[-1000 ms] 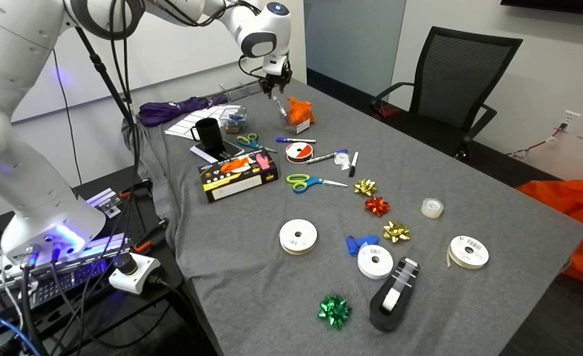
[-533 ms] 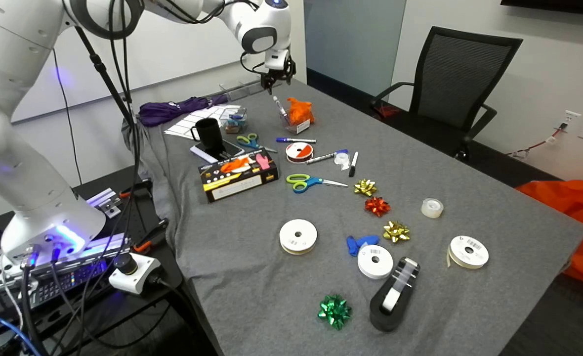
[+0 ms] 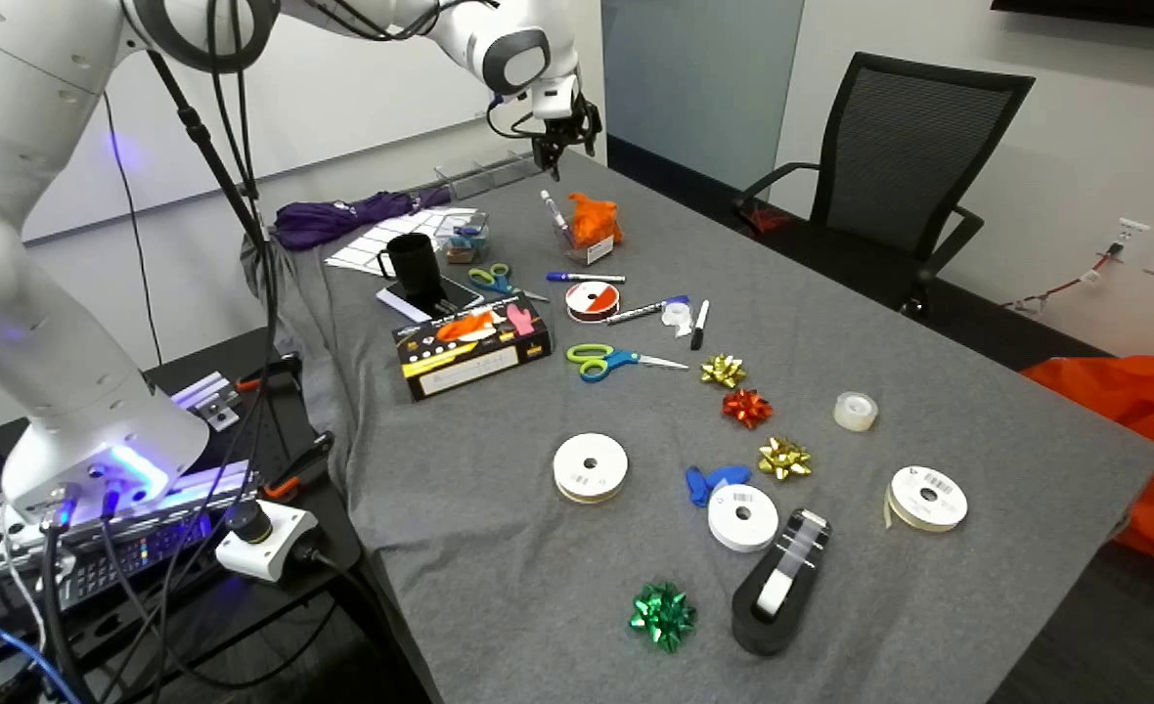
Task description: Lift the marker from the black cup and put it in the stationary holder containing the gloves and then lift the gloves and put them next to the box to the right
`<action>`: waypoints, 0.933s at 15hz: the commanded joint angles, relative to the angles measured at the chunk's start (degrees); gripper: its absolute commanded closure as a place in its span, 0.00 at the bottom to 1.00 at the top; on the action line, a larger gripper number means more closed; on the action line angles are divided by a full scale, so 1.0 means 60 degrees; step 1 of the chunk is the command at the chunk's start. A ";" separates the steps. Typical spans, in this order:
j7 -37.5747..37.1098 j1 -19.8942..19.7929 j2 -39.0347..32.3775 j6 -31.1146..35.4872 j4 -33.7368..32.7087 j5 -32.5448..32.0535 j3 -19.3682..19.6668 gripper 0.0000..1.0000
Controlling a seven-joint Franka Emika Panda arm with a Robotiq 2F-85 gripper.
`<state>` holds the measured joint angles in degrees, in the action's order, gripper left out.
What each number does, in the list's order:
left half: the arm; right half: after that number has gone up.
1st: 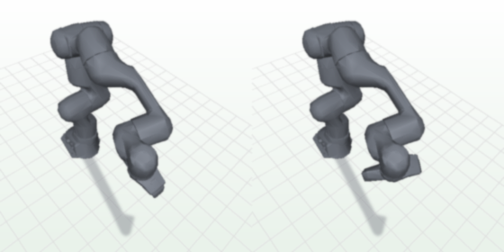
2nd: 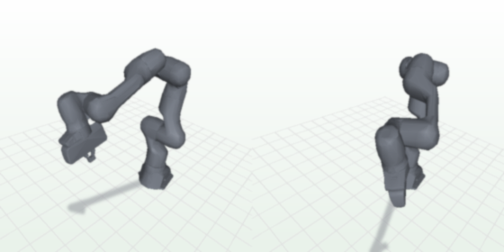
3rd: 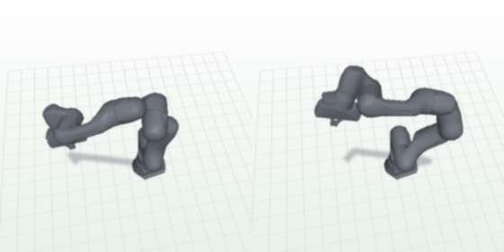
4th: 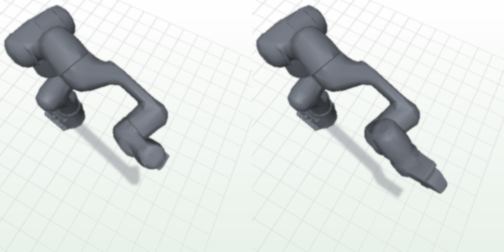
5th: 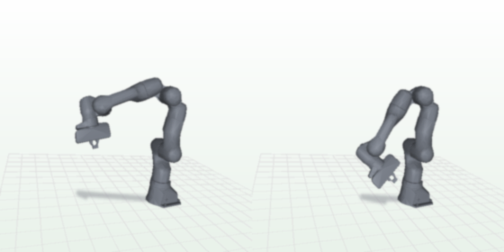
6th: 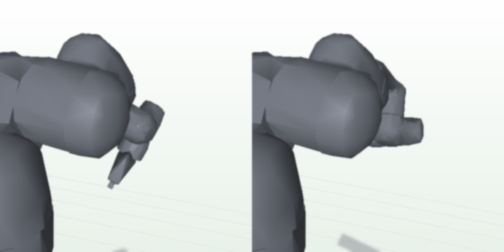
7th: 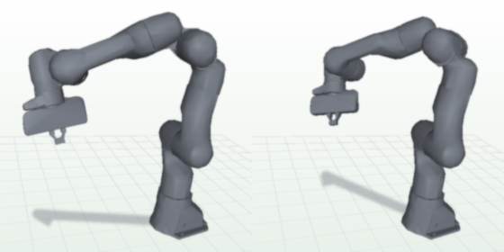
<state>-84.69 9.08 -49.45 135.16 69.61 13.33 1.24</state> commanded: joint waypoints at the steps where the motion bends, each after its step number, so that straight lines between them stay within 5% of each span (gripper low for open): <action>1: -0.0249 0.0011 -0.0681 -0.0326 -0.0888 -0.0213 0.0022 0.00; 13: -0.1643 0.0395 -0.2357 -0.0695 -0.2788 -0.1064 0.0528 0.00; 14: -0.1799 0.0440 -0.2468 -0.0736 -0.2893 -0.1214 0.0613 0.05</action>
<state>-92.43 10.63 -61.21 133.16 56.90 8.44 2.95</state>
